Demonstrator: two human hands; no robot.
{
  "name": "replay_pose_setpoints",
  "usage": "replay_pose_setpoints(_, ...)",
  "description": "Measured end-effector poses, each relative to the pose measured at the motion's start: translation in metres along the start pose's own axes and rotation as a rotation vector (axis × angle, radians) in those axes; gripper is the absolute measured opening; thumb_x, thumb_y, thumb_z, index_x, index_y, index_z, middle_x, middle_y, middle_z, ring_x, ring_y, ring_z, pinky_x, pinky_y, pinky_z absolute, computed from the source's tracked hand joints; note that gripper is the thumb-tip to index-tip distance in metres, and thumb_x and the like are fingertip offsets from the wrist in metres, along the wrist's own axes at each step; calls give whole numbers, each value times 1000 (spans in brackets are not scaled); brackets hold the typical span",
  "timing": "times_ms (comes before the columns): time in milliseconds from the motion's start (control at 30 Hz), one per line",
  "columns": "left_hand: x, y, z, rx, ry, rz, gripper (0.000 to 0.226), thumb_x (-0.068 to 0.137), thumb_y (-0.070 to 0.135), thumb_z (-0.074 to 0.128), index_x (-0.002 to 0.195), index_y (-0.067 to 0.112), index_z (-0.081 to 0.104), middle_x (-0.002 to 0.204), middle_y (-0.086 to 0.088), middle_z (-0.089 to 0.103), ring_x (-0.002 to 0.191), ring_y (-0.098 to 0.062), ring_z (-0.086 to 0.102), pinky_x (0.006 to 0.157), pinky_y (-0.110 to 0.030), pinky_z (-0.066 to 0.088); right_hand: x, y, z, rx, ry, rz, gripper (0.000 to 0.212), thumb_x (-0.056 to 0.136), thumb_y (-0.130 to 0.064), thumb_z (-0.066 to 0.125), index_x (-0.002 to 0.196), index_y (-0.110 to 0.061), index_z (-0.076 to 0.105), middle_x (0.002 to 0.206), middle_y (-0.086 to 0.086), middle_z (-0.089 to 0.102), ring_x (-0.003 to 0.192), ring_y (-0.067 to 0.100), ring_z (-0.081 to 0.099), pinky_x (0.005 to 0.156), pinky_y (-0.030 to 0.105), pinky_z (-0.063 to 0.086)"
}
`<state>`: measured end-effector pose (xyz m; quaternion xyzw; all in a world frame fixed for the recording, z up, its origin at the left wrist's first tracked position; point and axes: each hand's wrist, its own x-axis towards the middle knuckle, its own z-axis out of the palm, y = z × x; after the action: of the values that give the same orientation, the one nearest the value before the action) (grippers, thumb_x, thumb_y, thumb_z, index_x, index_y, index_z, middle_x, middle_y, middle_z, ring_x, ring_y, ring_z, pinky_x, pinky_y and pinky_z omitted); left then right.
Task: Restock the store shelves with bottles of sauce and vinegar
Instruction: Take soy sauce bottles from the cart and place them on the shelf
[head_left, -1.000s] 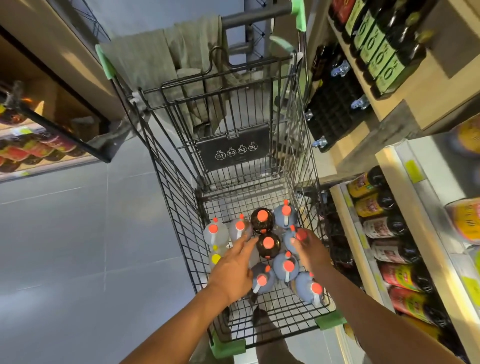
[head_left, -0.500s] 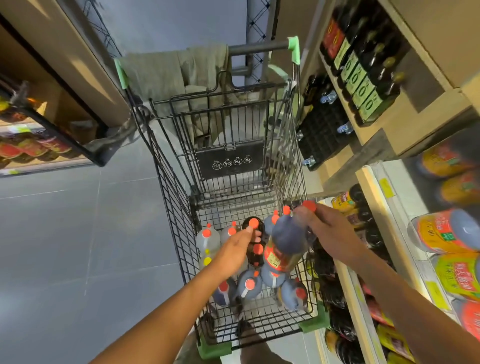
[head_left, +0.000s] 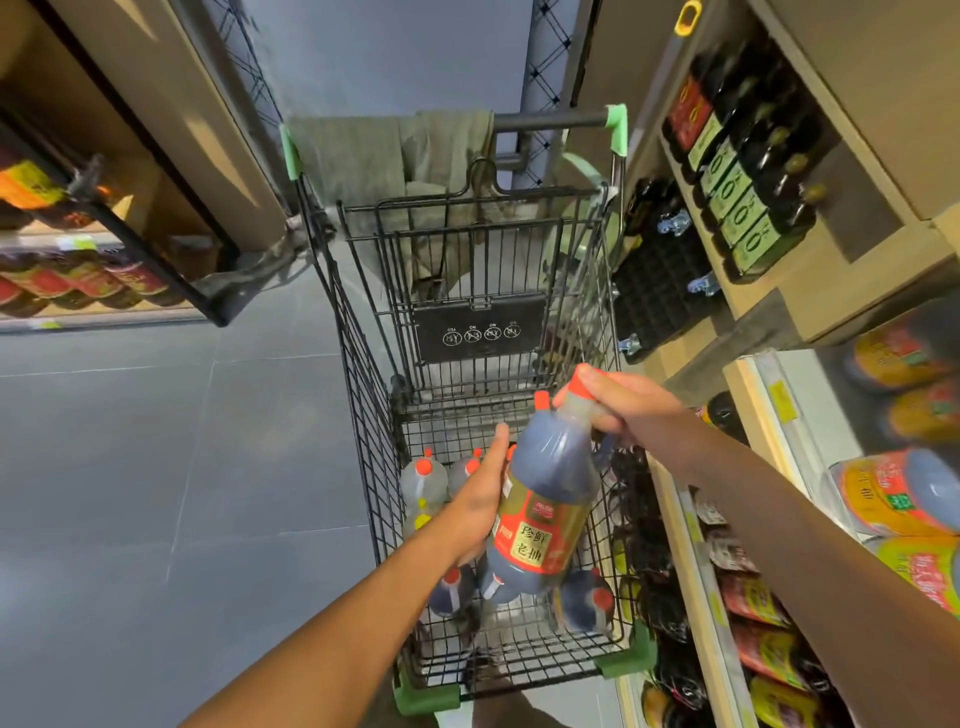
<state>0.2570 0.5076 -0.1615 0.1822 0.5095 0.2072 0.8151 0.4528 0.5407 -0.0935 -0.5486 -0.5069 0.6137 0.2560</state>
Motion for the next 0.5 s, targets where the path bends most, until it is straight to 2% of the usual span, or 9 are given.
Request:
replay_pose_setpoints(67,0,-1,-1,-5,-7,0,66,102,67,24,123,22,67,133,-22,68,124,-40,64,104,-43,53,3,-3,0,-5,-34,6,94,96,-68,48,103,26,48,54,-12,45,52,2,46,50,13,38)
replay_pose_setpoints(167,1,-2,-5,-36,-23,-9,66,104,65,22,122,21,67,128,-20,70,110,-32,70,90,-35,59,12,0,2,-15,-42,23,105,83,-82,53,101,21,51,55,-10,45,51,1,47,50,11,39)
replay_pose_setpoints(200,3,-3,-7,-36,-9,-12,65,104,65,23,124,20,66,130,-22,69,112,-33,69,91,-36,58,15,2,3,-32,-15,36,100,82,-84,52,98,15,56,55,-11,47,50,-1,49,51,12,41)
replay_pose_setpoints(233,2,-5,-11,-41,-4,-9,65,104,65,25,124,19,67,131,-24,68,113,-36,69,93,-37,57,20,4,3,-69,26,54,90,80,-88,48,89,1,63,55,-13,48,49,-3,49,53,15,42)
replay_pose_setpoints(267,2,-8,-16,-51,5,2,64,104,65,26,122,20,68,130,-26,68,111,-37,69,92,-40,58,24,8,2,-100,77,73,80,80,-90,42,80,-14,66,56,-14,52,47,-3,47,55,20,39)
replay_pose_setpoints(300,3,-12,-21,-51,18,23,64,103,65,27,121,21,71,126,-26,70,108,-38,71,91,-42,60,29,14,0,-109,139,92,74,82,-90,37,78,-24,69,62,-14,57,45,-2,45,54,23,35)
replay_pose_setpoints(367,6,-20,-35,-67,19,55,64,102,65,32,112,23,78,113,-24,75,99,-34,75,83,-40,62,39,32,-5,-53,313,171,60,92,-78,33,91,-34,73,79,-8,65,42,2,42,50,24,34)
replay_pose_setpoints(400,6,-23,-41,-71,34,63,64,100,66,35,105,23,82,107,-22,77,94,-33,76,79,-39,62,43,46,-7,-18,393,225,52,98,-69,35,97,-33,73,84,-6,66,41,3,44,46,24,37)
replay_pose_setpoints(500,9,-30,-57,-91,103,94,61,96,68,41,105,23,82,106,-24,76,94,-36,75,89,-46,59,50,103,-5,18,469,431,29,101,-38,50,96,-16,69,85,1,64,45,6,53,39,20,40)
